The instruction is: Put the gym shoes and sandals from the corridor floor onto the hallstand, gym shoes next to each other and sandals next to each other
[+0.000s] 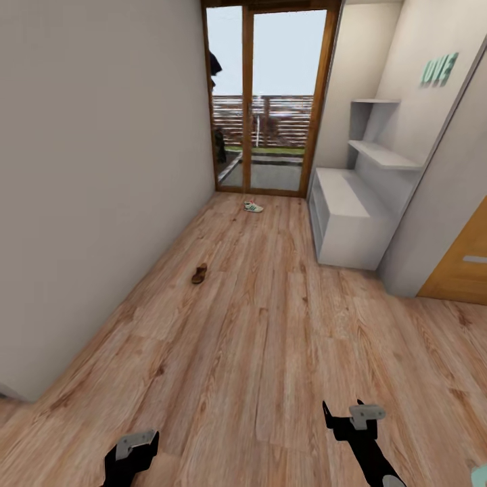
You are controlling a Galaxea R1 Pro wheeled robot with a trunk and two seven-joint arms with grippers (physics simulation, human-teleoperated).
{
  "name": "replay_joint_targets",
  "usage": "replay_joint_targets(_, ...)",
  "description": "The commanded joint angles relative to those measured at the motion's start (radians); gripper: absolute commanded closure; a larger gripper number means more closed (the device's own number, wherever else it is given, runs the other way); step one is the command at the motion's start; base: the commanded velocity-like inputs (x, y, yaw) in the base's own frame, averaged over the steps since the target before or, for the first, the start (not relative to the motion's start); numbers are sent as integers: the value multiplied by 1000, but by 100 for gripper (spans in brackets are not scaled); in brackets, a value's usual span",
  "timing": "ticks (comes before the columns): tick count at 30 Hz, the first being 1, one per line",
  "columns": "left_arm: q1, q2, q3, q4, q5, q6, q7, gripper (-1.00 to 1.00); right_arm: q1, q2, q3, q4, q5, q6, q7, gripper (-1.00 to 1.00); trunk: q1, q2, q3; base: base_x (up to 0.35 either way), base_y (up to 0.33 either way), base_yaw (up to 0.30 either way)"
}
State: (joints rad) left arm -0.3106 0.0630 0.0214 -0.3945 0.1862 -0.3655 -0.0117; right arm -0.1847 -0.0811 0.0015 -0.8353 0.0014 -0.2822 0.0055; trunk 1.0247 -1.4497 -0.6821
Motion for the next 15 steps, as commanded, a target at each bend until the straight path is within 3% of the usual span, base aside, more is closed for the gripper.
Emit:
replay_joint_targets(1,-1,0,0,0,4,-3,-1,-100,-1,0,1,1,0,-3,1,-100,0,0,-1,192,-191,0)
replay_joint_targets(5,-1,0,0,0,5,-3,-1,-100,0,0,3,1,0,-3,1,-100,0,0,-1,142,-128,0)
replay_joint_targets(15,2,1,1,-4,6,-5,-2,-100,-1,0,3,-1,0,-3,1,-100,0,0,-1,35,-15,0)
